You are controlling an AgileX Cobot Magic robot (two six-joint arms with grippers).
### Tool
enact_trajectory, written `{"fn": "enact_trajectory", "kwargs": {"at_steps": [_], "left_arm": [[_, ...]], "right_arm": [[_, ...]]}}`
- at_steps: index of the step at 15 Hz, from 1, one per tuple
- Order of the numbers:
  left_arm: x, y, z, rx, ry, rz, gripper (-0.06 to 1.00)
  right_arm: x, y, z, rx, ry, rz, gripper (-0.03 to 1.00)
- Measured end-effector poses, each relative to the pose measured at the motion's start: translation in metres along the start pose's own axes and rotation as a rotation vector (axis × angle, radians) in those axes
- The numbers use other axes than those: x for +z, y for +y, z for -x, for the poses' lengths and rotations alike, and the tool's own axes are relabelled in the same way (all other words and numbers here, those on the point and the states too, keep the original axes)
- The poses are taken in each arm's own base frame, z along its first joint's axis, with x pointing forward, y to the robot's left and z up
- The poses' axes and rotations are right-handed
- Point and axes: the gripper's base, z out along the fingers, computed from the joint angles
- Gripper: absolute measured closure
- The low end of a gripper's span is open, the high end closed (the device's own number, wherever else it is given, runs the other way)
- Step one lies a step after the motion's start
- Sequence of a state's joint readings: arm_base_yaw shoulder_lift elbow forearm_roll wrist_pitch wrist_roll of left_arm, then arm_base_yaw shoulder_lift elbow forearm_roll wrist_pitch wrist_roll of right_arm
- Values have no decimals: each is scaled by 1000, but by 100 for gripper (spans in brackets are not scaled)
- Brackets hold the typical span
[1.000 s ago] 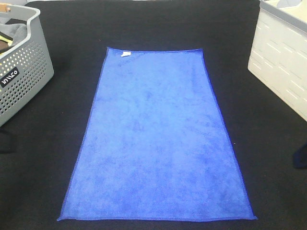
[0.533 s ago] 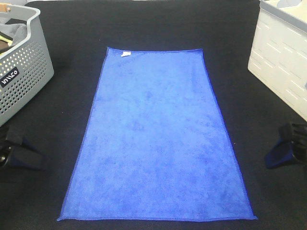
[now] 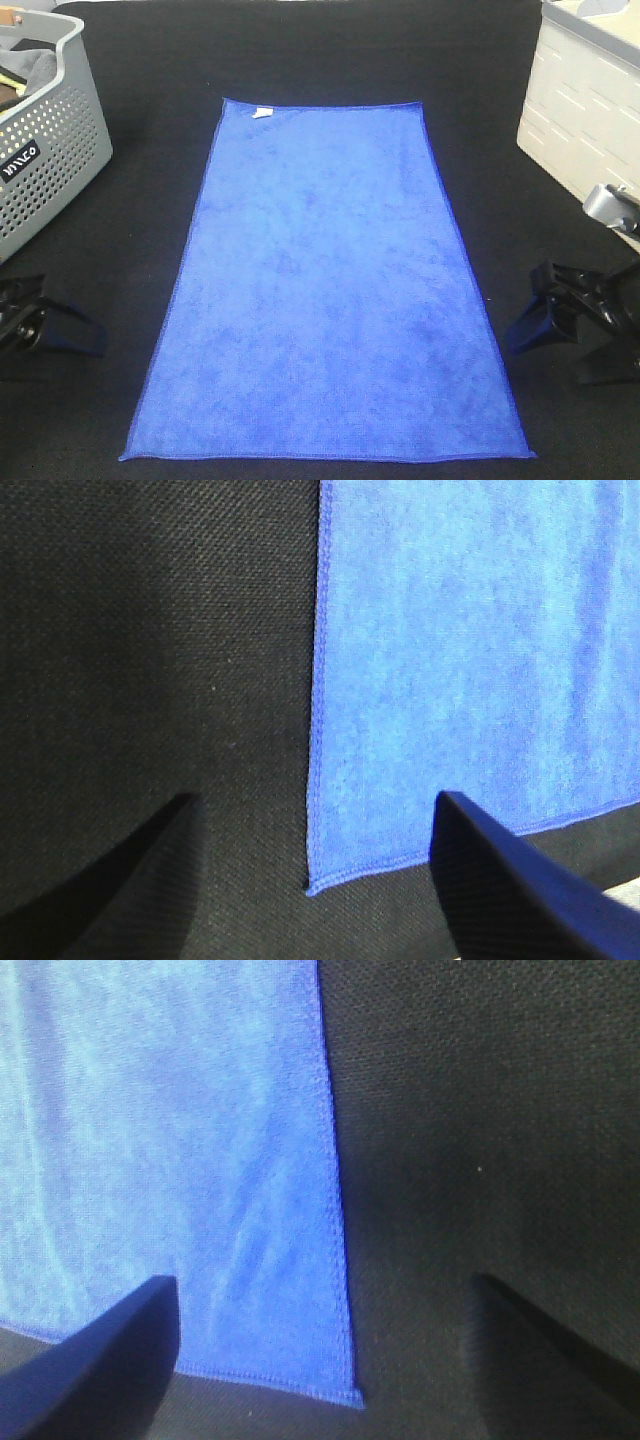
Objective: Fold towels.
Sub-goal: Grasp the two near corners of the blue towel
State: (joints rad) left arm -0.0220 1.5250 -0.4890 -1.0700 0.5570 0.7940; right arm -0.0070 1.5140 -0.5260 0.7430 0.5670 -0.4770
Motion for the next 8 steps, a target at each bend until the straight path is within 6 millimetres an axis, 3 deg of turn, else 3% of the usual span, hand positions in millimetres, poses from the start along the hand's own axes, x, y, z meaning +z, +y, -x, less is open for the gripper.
{"fn": "enact_trajectory", "kwargs": {"at_steps": [4,8], "left_arm": [[23,8,0,-11,36,-17,32],[47,3,-6,20,77,12,32]], "right_arm": [[13,-5,3,2,10,-4,24],[27,-7,3,14,42,22,24]]}}
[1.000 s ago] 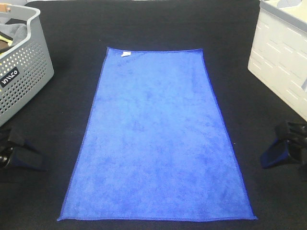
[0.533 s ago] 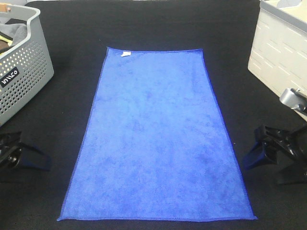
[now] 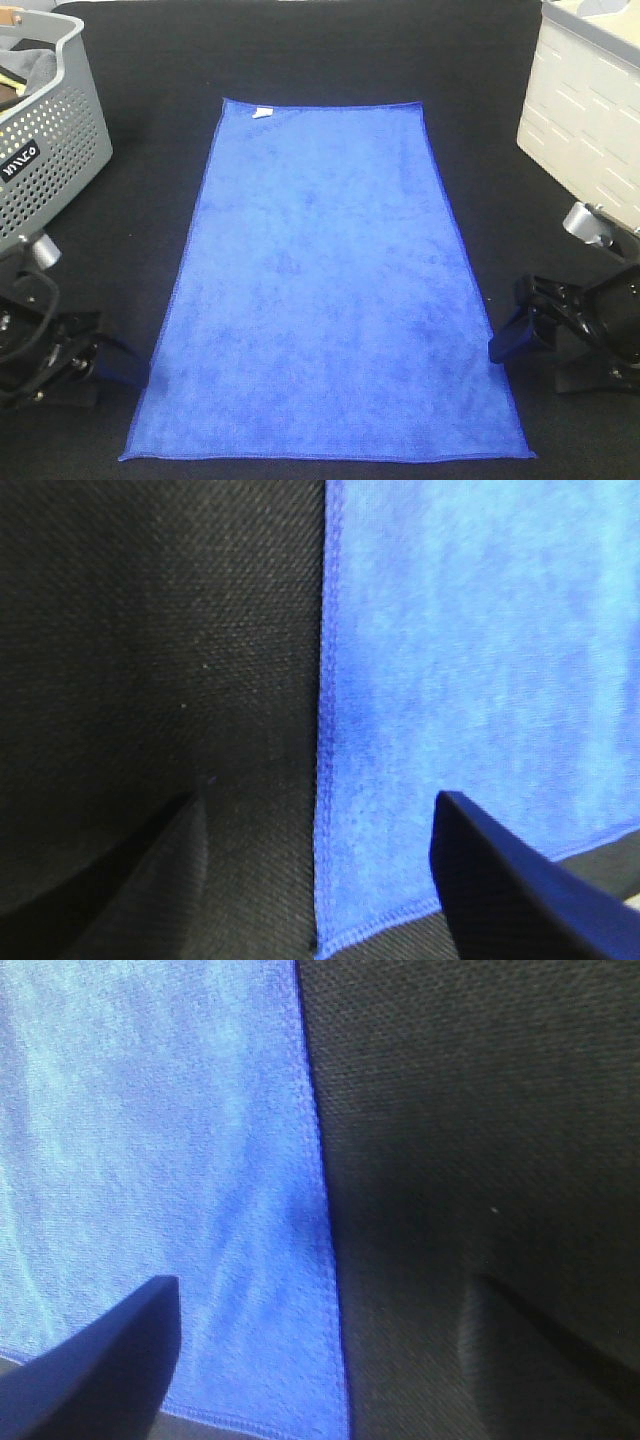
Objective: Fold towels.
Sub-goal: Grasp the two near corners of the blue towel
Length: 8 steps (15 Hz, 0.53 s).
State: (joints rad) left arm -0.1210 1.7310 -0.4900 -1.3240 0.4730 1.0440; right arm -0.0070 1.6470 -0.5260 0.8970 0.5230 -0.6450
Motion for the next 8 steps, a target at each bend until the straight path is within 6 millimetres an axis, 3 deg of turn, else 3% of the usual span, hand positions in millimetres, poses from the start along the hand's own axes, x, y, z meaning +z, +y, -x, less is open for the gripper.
{"fn": "enact_trajectory", "kwargs": {"at_steps": [3,8], "left_arm": [[10,-3,-1,-12,1,4,32],[32,-30,3,38,25,-77,33]], "right_arm": [[9,-1,0,3,7,30,24],[26,0,0,35,62,125,29]]}}
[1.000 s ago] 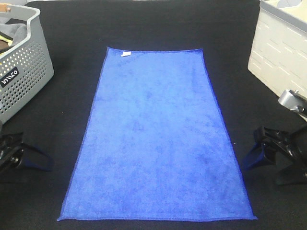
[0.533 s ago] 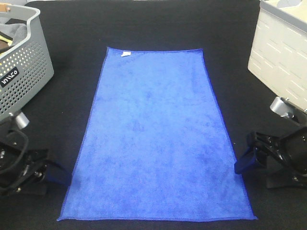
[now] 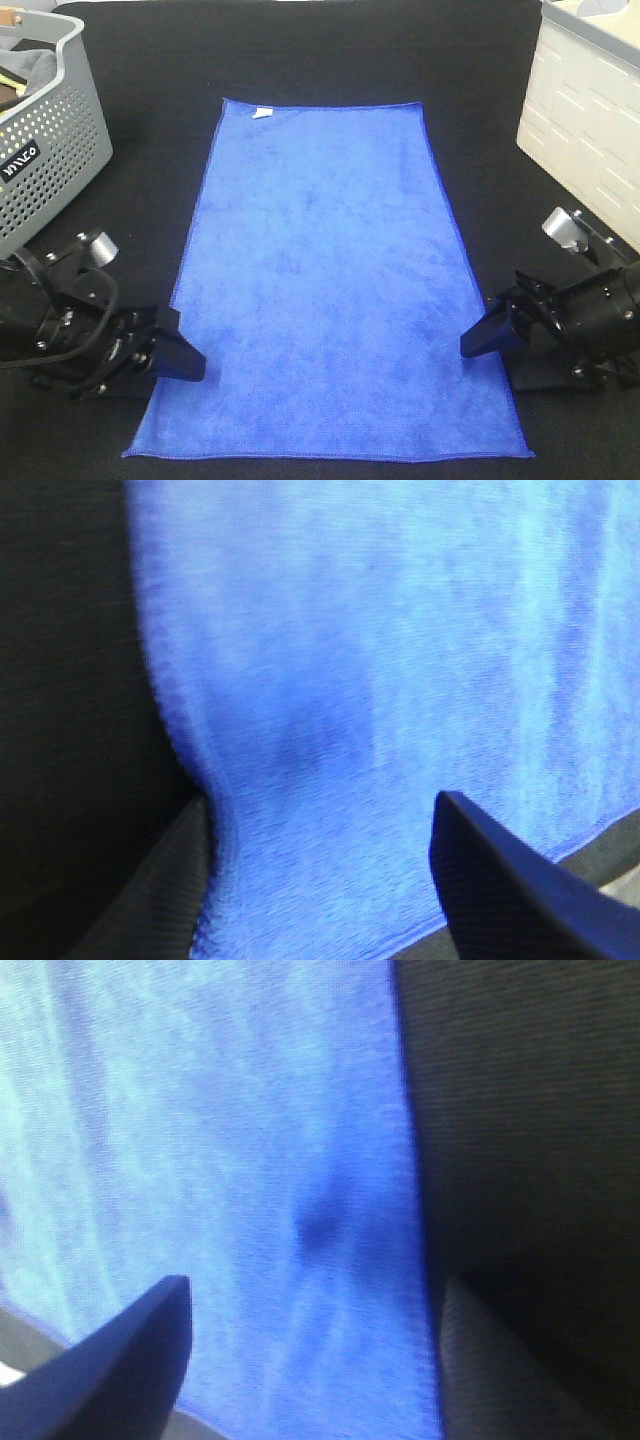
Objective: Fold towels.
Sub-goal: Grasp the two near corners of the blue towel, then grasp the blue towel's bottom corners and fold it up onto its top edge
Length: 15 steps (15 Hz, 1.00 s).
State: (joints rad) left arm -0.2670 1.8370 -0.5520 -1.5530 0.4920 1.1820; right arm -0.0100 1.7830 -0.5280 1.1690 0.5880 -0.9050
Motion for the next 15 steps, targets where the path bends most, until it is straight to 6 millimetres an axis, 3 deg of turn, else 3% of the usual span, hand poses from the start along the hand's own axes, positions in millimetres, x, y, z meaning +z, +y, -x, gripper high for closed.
{"fn": "enact_trajectory", "kwargs": {"at_steps": [5,7,8,10,13,15], "left_arm": [[9,-3,1,-4,13,-5,46],[10,-2,1,-6,13,9,62],[10,-2,1,-6,13,9,62],[10,0,1,-6,12,20,74],[10,0,1,-6,12,22,77],[11,0,1,-2,16,22,87]], "right_arm": [[7,0,-2,22,31,45,39],[8,-1,-1,24,31,40,47],[8,-1,-1,24,31,40,47],[8,-1,-1,25,31,37,50],[19,13,-7,-31,49,10,51],[20,14,-7,-7,35,-14,63]]}}
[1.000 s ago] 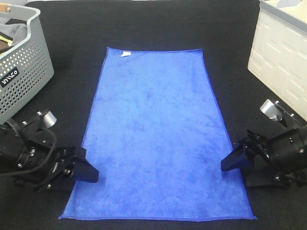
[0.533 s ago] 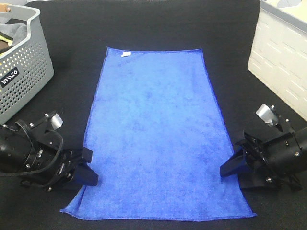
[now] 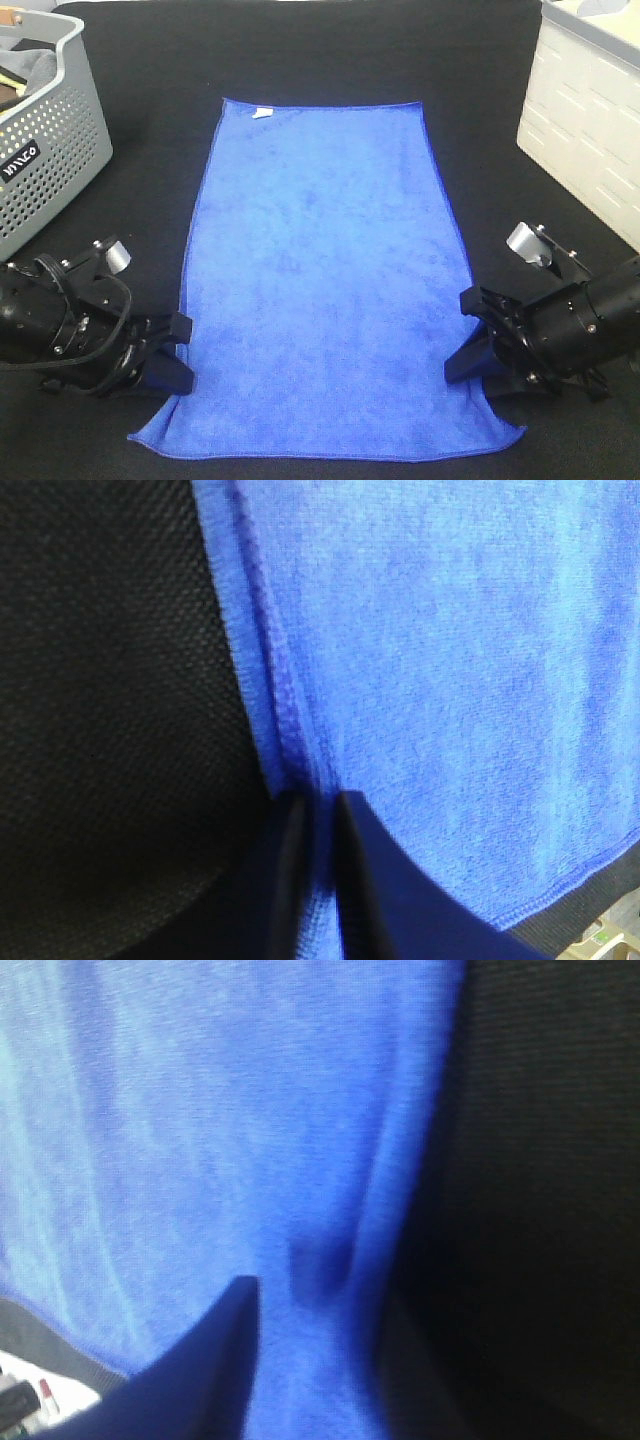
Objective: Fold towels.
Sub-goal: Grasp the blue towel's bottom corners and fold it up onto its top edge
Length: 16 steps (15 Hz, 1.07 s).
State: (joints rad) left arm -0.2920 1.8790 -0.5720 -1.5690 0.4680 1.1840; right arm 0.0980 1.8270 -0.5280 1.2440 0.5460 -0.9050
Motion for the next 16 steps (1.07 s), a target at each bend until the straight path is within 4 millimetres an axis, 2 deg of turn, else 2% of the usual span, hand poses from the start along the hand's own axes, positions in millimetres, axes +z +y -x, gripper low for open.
{"fn": "enact_trajectory", "kwargs": {"at_steps": [1,3,4,10,14,16], "left_arm": [[0,0,0,3,1,-1,93],[0,-1,-1,3,6,-13,94],[0,-2,-1,9,15,-26,94],[-2,-3,-11,15,81,-41,94],[-30,-7,-34,24,52,-37,94],[-38,-10,-42,27,64,-43,94]], "right_arm": [[0,-1,0,1,-4,-9,70],[0,-3,1,6,-8,-28,85],[0,-3,1,3,-6,-34,97],[-8,-1,-3,-42,16,-62,97],[-32,13,-11,-76,17,-37,97],[-38,15,-24,-71,38,-12,97]]}}
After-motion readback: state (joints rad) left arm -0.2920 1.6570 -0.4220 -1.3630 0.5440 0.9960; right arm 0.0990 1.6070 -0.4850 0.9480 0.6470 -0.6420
